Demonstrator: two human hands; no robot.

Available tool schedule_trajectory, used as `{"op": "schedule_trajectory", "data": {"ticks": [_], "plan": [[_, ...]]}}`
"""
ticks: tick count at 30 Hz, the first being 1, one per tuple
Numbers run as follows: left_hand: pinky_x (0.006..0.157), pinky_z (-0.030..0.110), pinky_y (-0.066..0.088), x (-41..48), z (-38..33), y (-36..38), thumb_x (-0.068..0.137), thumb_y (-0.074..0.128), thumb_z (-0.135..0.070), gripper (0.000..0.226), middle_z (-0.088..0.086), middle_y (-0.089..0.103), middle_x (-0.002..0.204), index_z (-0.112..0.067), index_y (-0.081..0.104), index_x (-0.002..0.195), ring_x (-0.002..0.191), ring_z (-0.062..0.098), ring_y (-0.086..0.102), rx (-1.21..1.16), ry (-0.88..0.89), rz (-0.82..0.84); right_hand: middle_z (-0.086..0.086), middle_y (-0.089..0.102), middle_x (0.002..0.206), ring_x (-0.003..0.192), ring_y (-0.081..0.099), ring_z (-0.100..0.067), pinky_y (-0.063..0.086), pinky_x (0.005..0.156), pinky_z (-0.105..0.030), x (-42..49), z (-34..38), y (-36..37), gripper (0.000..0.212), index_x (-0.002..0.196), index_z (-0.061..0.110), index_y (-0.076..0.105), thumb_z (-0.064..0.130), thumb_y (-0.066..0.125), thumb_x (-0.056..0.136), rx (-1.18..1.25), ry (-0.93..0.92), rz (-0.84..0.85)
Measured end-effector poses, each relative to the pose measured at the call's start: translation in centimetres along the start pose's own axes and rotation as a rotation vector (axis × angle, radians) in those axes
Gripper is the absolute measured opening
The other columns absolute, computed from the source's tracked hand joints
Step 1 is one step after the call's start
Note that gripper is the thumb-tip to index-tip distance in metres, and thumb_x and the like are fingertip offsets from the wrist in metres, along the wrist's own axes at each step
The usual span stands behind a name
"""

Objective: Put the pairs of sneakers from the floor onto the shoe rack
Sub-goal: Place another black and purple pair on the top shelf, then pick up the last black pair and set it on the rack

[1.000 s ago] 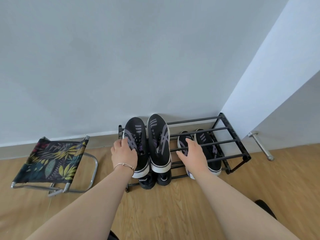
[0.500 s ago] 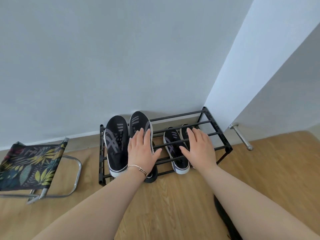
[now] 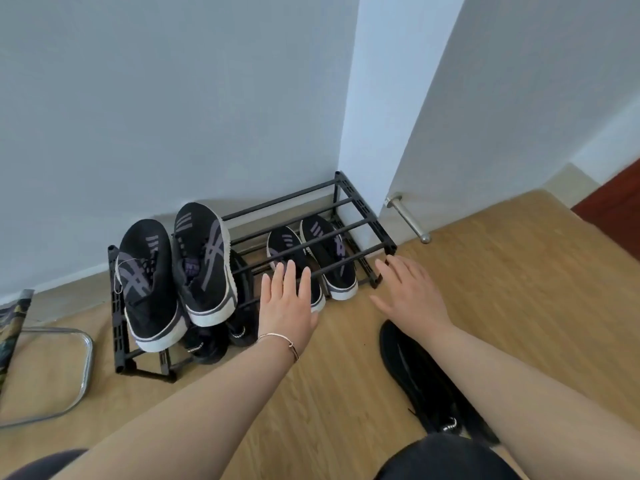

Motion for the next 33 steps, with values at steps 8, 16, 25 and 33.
{"op": "schedule_trajectory", "data": {"ticks": [8, 16, 25, 33], "plan": [[0.125, 0.055, 0.009, 0.4, -7.8, 4.9, 0.098, 0.05, -0.039, 0.077, 0.018, 0.011, 0.168, -0.016, 0.011, 0.16, 0.156, 0.037, 0.007, 0.119, 0.088, 0.121, -0.015, 0.059, 0.141, 0.133, 0.053, -0.034, 0.04, 0.114, -0.049, -5.6, -6.8, 4.4, 0.065, 0.143, 0.01, 0.054, 0.049, 0.062, 0.091, -0.042, 0.069, 0.037], [0.115, 0.042, 0.033, 0.0, -12.6, 10.5, 0.097, 0.053, -0.037, 0.08, 0.017, 0.022, 0.162, -0.013, 0.01, 0.159, 0.14, 0.033, 0.036, 0.12, 0.144, 0.246, -0.012, 0.062, 0.132, 0.13, 0.052, -0.034, 0.042, 0.11, -0.047, -10.5, -14.6, 11.6, 0.046, 0.123, 0.012, 0.063, 0.048, 0.048, 0.098, -0.071, 0.37, 0.269], [0.11, 0.04, 0.042, -1.8, -16.8, 18.5, 0.096, 0.053, -0.052, 0.079, 0.018, 0.037, 0.152, -0.009, 0.022, 0.155, 0.134, 0.034, 0.045, -0.301, -0.238, 0.665, -0.01, 0.061, 0.135, 0.119, 0.058, -0.034, 0.052, 0.094, -0.046, -16.5, -18.1, 17.7, 0.061, 0.146, 0.02, 0.048, 0.059, 0.032, 0.102, 0.388, 0.78, 0.418], [0.097, 0.044, 0.055, -5.2, -19.9, 21.5, 0.075, 0.072, -0.045, 0.079, 0.005, 0.061, 0.124, -0.021, 0.039, 0.144, 0.112, 0.031, 0.062, -1.039, -0.611, 0.83, -0.011, 0.063, 0.136, 0.121, 0.058, -0.034, 0.045, 0.091, -0.037, -17.6, -18.3, 19.3, 0.055, 0.142, 0.013, 0.052, 0.05, 0.038, 0.104, 0.72, 1.02, 0.486]]}}
Point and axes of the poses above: each hand's wrist, its own x-axis towards the middle knuckle, its own y-axis out of the palm, z = x × y, the point moved 2 cm from there along x, towards the middle knuckle
